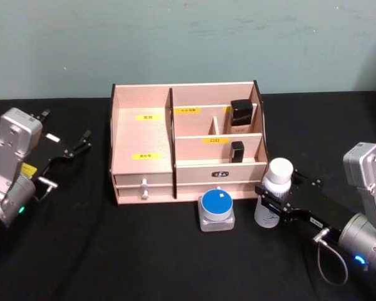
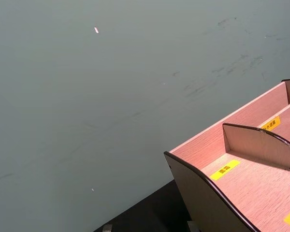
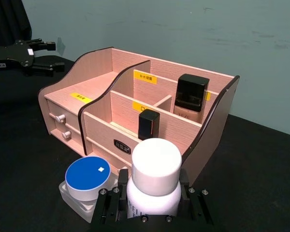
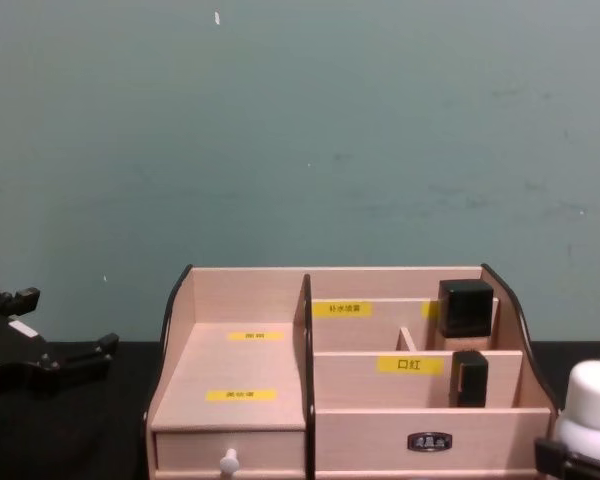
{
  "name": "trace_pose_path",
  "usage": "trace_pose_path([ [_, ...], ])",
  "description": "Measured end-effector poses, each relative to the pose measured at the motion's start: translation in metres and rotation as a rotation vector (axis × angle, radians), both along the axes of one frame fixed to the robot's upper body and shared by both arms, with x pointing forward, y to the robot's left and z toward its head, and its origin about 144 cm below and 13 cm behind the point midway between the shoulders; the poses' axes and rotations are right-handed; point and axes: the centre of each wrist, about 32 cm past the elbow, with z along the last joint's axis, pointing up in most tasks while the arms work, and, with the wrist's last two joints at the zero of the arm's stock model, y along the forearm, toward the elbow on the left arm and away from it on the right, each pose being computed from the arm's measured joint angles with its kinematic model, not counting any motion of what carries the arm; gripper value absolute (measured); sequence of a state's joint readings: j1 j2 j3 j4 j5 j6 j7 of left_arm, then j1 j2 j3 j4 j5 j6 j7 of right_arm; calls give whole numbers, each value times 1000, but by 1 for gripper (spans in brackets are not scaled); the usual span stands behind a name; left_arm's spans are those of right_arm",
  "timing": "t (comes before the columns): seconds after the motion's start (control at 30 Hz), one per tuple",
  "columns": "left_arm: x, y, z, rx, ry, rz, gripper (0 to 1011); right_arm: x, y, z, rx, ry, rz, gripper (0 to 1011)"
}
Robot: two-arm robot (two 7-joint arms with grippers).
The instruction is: Pick up the facial cleanser and watermelon frost from the table and place them into the tiered storage box.
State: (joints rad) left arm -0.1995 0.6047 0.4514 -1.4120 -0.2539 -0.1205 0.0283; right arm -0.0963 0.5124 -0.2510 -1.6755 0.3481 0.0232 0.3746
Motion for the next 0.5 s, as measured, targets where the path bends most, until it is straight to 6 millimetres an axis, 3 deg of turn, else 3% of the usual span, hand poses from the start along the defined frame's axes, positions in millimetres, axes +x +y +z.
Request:
trace_pose_path([
  [0.5,0,0,0,0,0,0,1001,1,-3,2,22,0,13,602],
])
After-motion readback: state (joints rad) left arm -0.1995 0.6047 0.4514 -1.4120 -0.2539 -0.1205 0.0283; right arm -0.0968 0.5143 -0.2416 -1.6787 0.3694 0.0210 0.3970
